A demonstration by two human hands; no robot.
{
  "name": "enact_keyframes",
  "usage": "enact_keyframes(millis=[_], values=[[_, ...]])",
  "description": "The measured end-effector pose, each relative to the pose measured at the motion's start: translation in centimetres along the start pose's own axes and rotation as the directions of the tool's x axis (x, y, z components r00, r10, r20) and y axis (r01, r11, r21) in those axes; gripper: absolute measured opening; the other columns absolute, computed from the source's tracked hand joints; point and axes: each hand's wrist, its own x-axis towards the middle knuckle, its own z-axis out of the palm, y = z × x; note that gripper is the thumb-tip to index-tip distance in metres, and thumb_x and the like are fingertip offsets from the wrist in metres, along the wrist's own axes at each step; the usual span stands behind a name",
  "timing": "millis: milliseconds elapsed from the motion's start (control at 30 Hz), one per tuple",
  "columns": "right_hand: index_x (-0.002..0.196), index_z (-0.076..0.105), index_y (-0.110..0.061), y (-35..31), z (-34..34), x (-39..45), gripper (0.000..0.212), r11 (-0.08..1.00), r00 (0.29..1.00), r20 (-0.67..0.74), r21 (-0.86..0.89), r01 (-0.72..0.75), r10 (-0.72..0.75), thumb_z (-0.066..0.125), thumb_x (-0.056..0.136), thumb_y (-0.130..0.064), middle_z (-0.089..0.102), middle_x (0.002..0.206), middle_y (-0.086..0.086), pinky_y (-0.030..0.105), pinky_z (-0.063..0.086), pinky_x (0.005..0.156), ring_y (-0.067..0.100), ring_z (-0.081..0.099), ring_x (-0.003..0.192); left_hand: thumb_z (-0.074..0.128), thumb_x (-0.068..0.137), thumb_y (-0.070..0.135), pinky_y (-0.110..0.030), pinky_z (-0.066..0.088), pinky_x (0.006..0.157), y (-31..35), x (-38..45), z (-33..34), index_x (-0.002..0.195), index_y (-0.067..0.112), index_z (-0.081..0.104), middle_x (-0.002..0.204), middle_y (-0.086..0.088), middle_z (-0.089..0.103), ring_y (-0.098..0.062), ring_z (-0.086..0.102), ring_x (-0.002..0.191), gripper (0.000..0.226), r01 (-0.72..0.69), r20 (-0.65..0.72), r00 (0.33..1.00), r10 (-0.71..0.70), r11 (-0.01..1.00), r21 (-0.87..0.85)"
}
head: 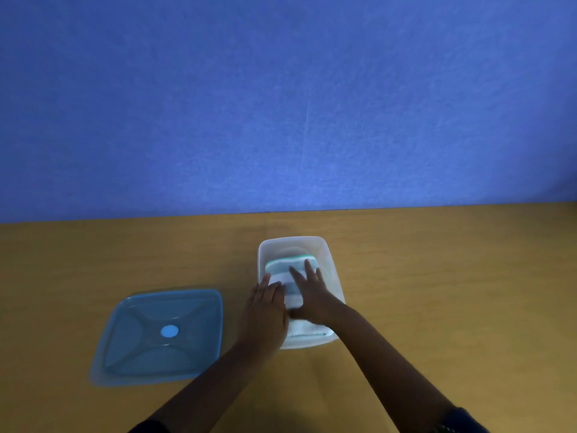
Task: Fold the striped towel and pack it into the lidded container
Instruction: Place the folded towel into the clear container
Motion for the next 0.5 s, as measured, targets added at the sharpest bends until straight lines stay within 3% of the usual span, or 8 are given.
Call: enact_keyframes(millis=[167, 333, 400, 500], values=[[0.145, -0.006, -0.037, 0.4, 2.1, 0.7, 0.110, 0.992, 0.993, 0.118, -0.122, 0.012, 0.002, 0.074, 0.071, -0.046, -0.030, 0.153, 0.009, 0.055, 0.005, 0.115, 0.046, -0.022, 0.138, 0.079, 0.056, 0.006, -0.047, 0.054, 0.084, 0.0, -0.1, 0.3, 0.099, -0.002, 0.069, 0.099, -0.015, 0.073, -0.033, 0.065, 0.106, 0.044, -0.015, -0.025, 1.000, 0.014, 1.000, -0.019], [0.145, -0.009, -0.038, -0.2, 2.9, 0.8, 0.114, 0.980, 0.987, 0.143, -0.192, -0.045, 0.073, 0.076, 0.070, -0.044, -0.034, 0.151, 0.008, 0.057, 0.000, 0.114, 0.044, -0.027, 0.136, 0.074, 0.065, 0.006, -0.048, 0.053, 0.088, 0.0, -0.1, 0.3, 0.103, -0.002, 0.067, 0.104, -0.016, 0.072, -0.034, 0.061, 0.111, 0.040, -0.002, -0.010, 1.000, 0.002, 0.998, -0.069], [0.145, -0.010, -0.036, -0.7, 2.5, 0.6, 0.114, 0.980, 0.986, 0.151, -0.195, -0.047, 0.077, 0.075, 0.070, -0.044, -0.034, 0.151, 0.008, 0.057, -0.001, 0.114, 0.044, -0.027, 0.136, 0.067, 0.070, 0.007, -0.049, 0.050, 0.090, -0.1, -0.2, 0.4, 0.106, -0.002, 0.065, 0.109, -0.018, 0.069, -0.035, 0.059, 0.114, 0.037, 0.001, -0.020, 1.000, -0.004, 0.993, -0.121], [0.146, -0.012, -0.033, -0.9, 1.1, 0.0, 0.115, 0.987, 0.984, 0.171, -0.159, -0.027, 0.054, 0.075, 0.071, -0.044, -0.033, 0.151, 0.010, 0.057, -0.002, 0.113, 0.044, -0.026, 0.136, 0.043, 0.083, 0.013, -0.044, 0.044, 0.100, -0.8, -0.5, 0.5, 0.113, -0.004, 0.060, 0.121, -0.021, 0.062, -0.032, 0.052, 0.122, 0.038, 0.036, -0.122, 0.989, -0.080, 0.944, -0.328]])
